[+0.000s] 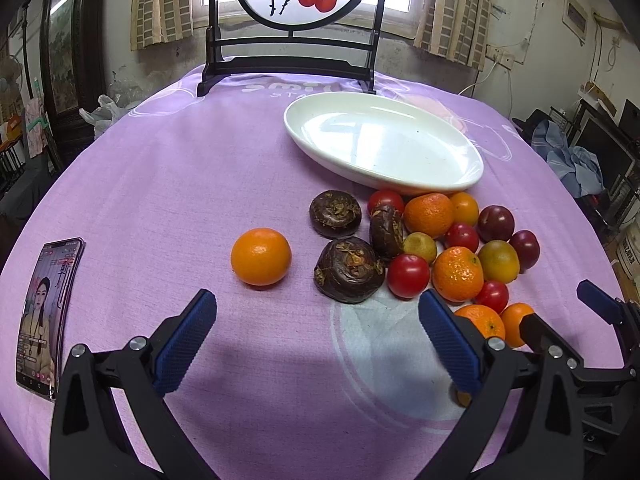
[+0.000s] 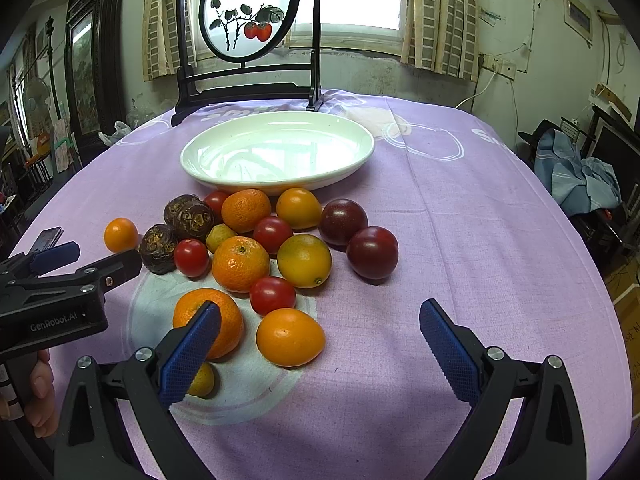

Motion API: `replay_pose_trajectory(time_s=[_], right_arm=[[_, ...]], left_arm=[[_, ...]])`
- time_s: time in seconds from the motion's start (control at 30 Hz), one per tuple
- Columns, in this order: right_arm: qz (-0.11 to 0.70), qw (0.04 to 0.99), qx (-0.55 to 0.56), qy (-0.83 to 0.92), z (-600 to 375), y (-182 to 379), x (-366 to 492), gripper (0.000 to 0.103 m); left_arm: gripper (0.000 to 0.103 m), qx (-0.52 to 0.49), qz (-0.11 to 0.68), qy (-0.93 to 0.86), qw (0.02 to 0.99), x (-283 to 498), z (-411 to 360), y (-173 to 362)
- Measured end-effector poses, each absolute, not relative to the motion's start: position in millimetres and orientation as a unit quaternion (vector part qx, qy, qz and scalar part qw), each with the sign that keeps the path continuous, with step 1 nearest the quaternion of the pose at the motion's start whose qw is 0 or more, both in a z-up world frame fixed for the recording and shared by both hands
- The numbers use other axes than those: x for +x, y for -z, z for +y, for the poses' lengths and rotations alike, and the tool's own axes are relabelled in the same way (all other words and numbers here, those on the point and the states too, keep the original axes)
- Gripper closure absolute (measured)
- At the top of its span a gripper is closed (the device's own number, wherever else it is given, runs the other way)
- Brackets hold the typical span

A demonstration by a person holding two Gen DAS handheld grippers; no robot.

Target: Organize fruits

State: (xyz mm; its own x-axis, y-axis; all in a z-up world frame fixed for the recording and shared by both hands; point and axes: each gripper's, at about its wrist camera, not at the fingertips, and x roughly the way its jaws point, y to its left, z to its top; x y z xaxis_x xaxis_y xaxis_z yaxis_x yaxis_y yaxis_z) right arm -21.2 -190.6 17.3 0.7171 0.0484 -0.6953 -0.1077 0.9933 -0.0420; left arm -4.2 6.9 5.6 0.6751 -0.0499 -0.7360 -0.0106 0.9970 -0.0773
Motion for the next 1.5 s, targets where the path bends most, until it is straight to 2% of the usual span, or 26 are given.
replay_pose_trajectory(time_s=[0.6,0.87,1.1,1.2,1.33,1.4,1.47,1.5], right_arm=[[0.375,0.925,-0.041,-0.042,-189.7,-17.5,-20.8,0.003],[0.400,0.915,-0.029,-0.050,-189.6,-7.1,-16.3,0.003],[0.393,0.914,-0.066,-0.079,-188.2,-17.4,-36.0,0.003],[0.404,0.906,-0.101,-0.074,-191.5,-15.5,-43.6,0.003],[0.435,0.893,-0.095,-0.066,-202.6,-7.6,-42.5,0.004],[0.452,0.885,-0.089,-0.068,-204.6,-2.9,-39.1,0.012],[0.471,0.875,-0.083,-0.073,-204.6,3.2,-33.0,0.029],[0.478,0.871,-0.080,-0.079,-203.6,5.5,-29.9,0.032]], left_arm=[[0.004,-0.039,0.403,0.011,0.914,-4.2,7.1,-5.2],[0.004,-0.059,0.414,0.007,0.908,0.3,13.5,-2.2],[0.004,-0.038,0.415,-0.014,0.909,-20.2,24.7,-6.7],[0.004,-0.024,0.430,-0.002,0.903,-32.6,30.9,-3.9],[0.004,-0.033,0.446,0.003,0.895,-39.5,41.6,1.4],[0.004,-0.039,0.455,0.002,0.890,-39.3,44.8,3.8],[0.004,-0.048,0.459,0.007,0.887,-39.6,46.2,4.9],[0.004,-0.047,0.461,0.009,0.886,-39.2,45.1,5.3]])
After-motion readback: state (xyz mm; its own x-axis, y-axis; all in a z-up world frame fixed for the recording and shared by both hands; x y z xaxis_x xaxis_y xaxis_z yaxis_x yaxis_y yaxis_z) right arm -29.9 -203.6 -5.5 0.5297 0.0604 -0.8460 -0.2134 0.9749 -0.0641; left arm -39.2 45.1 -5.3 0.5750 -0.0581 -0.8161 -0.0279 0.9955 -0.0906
